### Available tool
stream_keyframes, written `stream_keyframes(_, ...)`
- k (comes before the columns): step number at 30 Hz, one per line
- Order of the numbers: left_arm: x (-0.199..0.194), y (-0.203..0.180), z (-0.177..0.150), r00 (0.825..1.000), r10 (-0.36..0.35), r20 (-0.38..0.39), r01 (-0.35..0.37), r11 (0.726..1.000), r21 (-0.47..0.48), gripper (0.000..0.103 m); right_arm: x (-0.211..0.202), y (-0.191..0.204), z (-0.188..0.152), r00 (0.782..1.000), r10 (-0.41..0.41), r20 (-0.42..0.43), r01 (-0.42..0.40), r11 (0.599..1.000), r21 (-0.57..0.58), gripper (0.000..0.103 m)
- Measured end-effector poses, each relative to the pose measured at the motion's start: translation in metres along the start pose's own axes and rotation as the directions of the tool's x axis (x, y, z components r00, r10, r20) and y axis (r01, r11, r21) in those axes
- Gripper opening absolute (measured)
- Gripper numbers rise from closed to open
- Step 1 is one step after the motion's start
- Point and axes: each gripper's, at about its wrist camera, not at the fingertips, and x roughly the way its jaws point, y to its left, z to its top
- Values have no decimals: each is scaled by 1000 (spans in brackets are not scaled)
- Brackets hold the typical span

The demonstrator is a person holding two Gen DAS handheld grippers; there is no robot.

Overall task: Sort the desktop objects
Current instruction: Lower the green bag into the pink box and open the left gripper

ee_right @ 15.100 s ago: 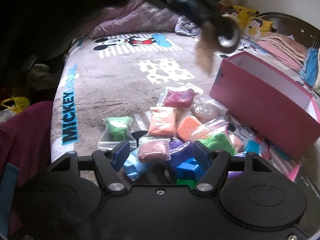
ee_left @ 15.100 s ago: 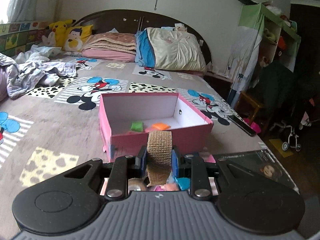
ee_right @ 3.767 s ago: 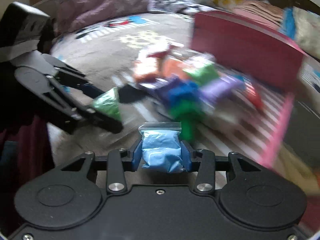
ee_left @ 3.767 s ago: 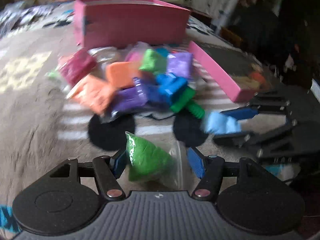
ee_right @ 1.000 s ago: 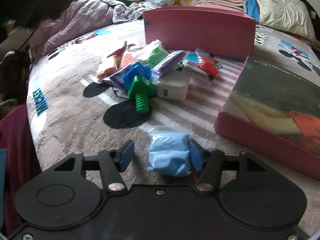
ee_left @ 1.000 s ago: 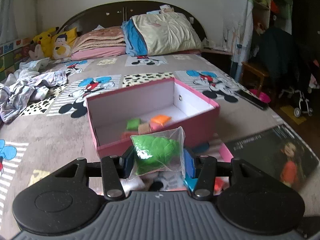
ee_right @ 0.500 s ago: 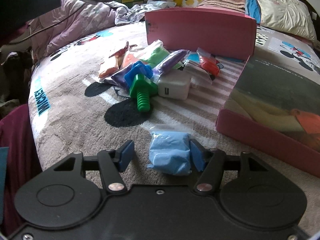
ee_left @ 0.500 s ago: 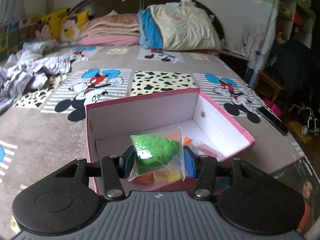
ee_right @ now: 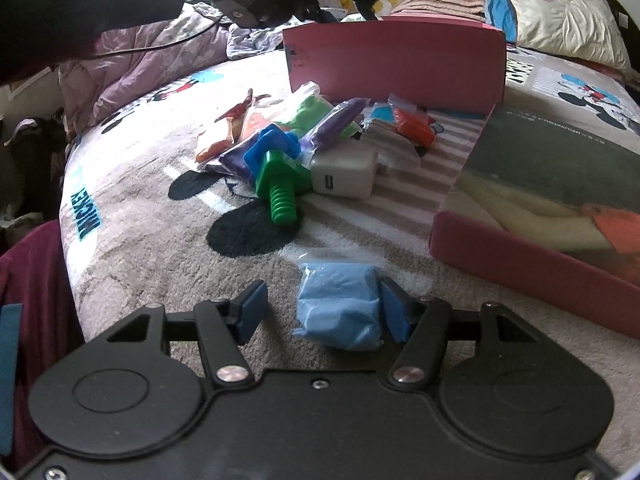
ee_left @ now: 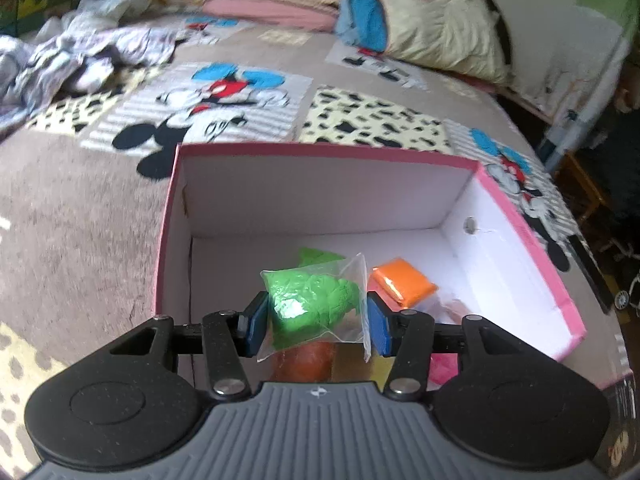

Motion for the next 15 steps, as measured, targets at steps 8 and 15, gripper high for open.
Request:
stream_keyframes(8, 23, -8, 15, 997, 56, -45, -56, 998, 6, 49, 0, 0, -1, 1000, 19, 5, -19, 1000, -9, 69)
stream_keyframes(15, 38, -12, 21, 990, 127, -64, -123, 991, 56, 49, 2, 2, -1, 1000, 26, 0, -26, 999, -19, 75)
